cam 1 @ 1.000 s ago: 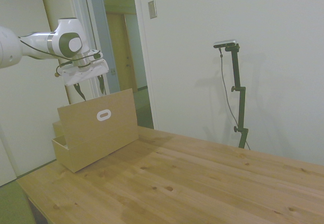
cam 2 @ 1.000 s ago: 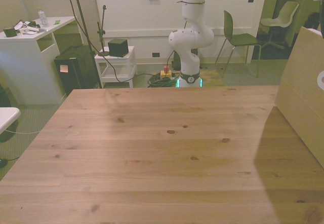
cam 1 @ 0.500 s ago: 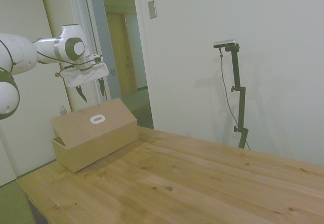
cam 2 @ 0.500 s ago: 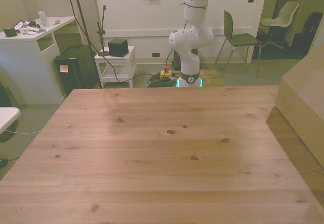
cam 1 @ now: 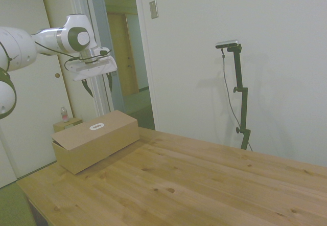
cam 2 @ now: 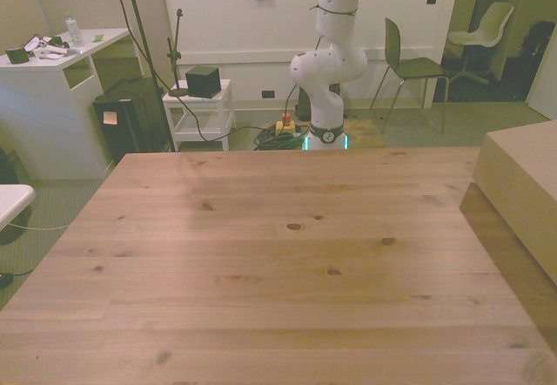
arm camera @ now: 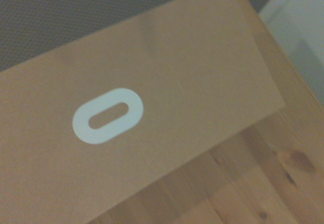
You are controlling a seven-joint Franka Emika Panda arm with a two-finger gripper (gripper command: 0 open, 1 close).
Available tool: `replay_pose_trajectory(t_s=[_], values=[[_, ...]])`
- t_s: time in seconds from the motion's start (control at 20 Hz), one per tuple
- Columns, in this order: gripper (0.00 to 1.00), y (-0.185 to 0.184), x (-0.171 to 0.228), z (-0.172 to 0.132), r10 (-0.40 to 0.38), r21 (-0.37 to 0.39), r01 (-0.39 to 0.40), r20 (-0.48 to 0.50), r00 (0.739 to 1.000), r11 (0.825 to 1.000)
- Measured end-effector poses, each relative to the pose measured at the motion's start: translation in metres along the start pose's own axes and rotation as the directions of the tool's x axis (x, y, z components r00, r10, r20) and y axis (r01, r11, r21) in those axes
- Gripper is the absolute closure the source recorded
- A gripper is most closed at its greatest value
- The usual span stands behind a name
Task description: Close the box
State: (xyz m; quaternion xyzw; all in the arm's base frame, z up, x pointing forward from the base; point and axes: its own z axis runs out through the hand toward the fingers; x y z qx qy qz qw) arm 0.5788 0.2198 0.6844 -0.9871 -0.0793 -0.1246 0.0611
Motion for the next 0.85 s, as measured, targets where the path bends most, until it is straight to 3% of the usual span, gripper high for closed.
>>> replay_pose_trajectory(t_s=[0.1,0.25,0.55,0.7,0.85], values=[[0.00,0.030,-0.007,0.001,0.098,-0.012,-0.098,0.018,0.995,0.995],[0.00,0.078,-0.022,0.016,0.244,-0.029,-0.243,0.047,0.969,0.970],[0.00,0.186,-0.077,0.037,0.478,-0.043,-0.476,0.067,0.876,0.878],[0.00,0.208,-0.106,0.085,0.530,-0.068,-0.525,0.094,0.843,0.848],[0.00,0.217,-0.132,0.142,0.551,-0.093,-0.543,0.127,0.825,0.835]])
